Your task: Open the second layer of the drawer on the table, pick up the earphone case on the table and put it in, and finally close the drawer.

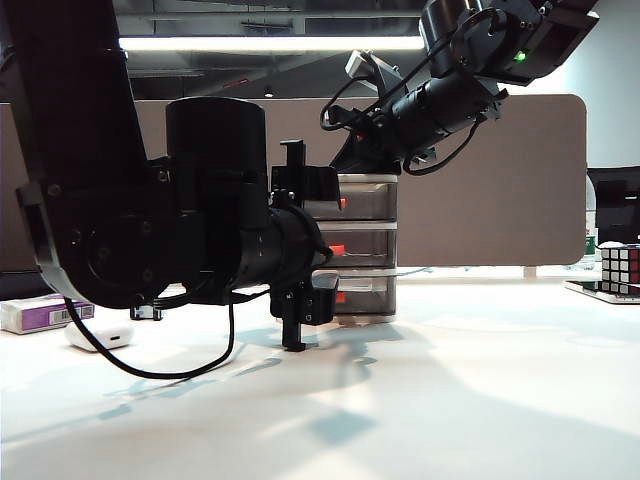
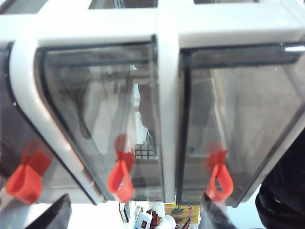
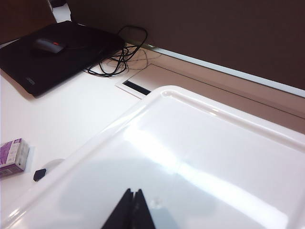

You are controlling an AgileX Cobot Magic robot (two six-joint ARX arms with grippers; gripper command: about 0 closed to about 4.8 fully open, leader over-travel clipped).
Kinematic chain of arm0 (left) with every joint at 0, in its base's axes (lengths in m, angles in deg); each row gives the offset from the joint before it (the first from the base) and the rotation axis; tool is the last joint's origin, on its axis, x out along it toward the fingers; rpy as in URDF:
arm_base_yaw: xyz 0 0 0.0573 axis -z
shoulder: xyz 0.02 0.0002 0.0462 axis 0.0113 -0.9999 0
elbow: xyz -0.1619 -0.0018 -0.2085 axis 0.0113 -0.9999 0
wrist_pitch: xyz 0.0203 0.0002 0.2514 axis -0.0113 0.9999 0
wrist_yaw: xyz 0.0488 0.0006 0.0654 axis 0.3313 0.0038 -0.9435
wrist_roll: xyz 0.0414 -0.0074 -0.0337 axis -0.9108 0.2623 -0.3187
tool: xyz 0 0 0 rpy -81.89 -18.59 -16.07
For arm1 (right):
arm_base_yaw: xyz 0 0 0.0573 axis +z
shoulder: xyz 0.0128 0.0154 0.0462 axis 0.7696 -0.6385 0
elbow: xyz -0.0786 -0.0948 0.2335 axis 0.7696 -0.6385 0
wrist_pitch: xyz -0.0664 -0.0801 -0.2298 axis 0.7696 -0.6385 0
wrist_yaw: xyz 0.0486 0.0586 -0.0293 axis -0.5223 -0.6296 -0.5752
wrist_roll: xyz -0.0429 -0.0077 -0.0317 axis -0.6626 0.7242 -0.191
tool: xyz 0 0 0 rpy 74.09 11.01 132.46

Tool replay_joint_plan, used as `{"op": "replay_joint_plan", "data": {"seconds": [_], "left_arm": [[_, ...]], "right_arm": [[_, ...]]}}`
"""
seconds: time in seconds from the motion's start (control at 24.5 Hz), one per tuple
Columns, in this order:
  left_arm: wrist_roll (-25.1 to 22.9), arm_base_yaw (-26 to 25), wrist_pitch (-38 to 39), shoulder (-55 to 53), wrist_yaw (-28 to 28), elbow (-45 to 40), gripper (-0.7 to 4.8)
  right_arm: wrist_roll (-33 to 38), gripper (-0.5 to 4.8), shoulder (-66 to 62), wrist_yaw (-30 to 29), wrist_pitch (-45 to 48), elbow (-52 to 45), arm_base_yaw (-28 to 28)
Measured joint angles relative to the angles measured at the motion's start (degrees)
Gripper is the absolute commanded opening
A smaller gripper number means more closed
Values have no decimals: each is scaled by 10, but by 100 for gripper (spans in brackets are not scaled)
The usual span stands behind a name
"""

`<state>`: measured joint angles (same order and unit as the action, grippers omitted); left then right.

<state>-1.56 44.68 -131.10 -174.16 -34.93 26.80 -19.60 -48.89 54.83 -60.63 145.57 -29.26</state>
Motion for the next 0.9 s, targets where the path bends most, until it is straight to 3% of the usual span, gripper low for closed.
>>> {"op": "replay_joint_plan", "data": {"seconds": [0.08, 0.33, 0.65, 0.82, 0.9], "left_arm": [[0, 0, 0, 0, 0, 0, 336], [0, 0, 0, 0, 10, 0, 239], [0, 0, 1, 0, 9, 0, 235], [0, 0, 3, 0, 0, 0, 178], [0, 0, 5, 0, -3, 2, 177]], "right_arm": [[0, -3, 0, 0, -3, 1, 0], [0, -3, 0, 0, -16, 7, 0], [0, -3, 0, -6, -25, 12, 0], [0, -3, 0, -7, -26, 12, 0], [0, -3, 0, -7, -26, 12, 0]]}}
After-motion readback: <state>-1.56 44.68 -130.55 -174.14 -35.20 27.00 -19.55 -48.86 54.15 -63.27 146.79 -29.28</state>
